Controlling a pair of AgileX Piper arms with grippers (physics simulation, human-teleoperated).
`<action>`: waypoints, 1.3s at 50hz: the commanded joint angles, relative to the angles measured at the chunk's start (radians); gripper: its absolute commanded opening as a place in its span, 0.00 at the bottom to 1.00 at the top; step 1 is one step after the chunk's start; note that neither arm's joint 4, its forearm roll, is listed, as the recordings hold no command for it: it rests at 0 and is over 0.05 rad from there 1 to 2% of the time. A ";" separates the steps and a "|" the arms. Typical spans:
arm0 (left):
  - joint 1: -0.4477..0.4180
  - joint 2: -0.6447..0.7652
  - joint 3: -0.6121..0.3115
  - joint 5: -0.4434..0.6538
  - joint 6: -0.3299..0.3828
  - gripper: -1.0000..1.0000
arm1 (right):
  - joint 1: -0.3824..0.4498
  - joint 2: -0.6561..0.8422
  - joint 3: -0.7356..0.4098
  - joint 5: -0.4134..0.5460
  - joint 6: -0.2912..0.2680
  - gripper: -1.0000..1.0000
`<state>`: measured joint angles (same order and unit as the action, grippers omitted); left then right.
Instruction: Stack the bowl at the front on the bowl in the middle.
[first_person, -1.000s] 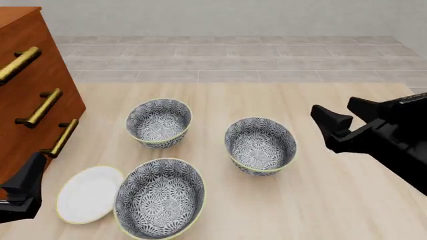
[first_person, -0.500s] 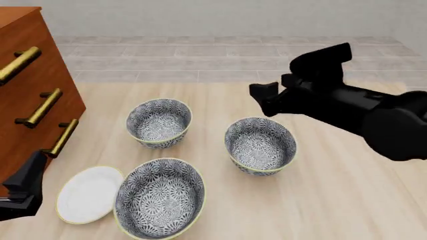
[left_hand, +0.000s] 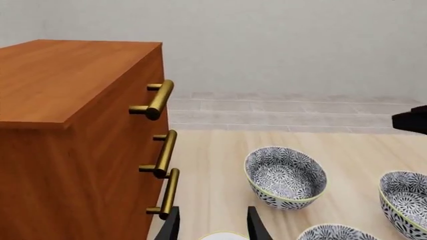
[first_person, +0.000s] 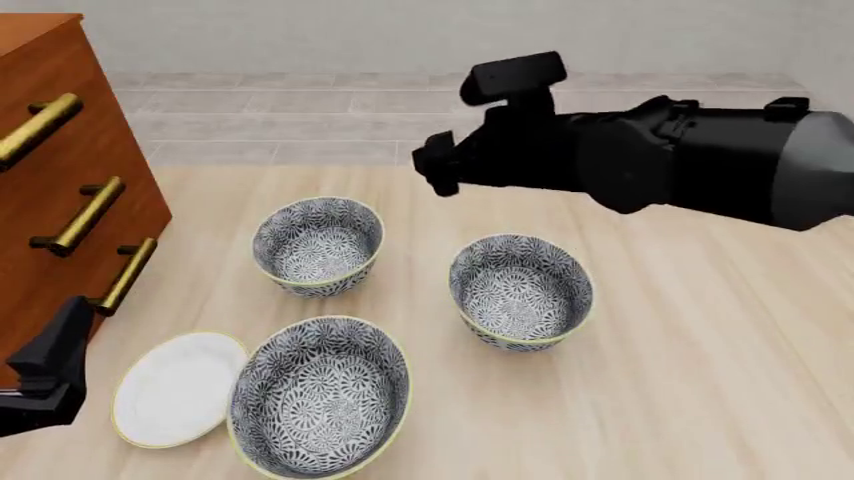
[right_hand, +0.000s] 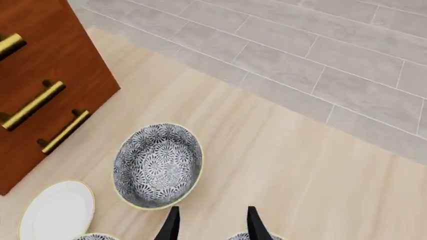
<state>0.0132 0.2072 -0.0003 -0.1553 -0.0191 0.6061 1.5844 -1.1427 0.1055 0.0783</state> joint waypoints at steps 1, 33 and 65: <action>0.003 0.012 0.000 -0.011 -0.005 1.00 | 0.027 0.151 -0.177 0.089 0.034 1.00; 0.007 0.033 0.000 -0.029 -0.016 1.00 | 0.049 0.469 -0.533 0.251 0.122 1.00; 0.006 0.042 0.000 -0.034 -0.026 1.00 | 0.041 0.634 -0.573 0.226 0.096 1.00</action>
<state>0.0191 0.2512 -0.0002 -0.1915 -0.0409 0.6436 2.1801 -1.7130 0.3447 0.1816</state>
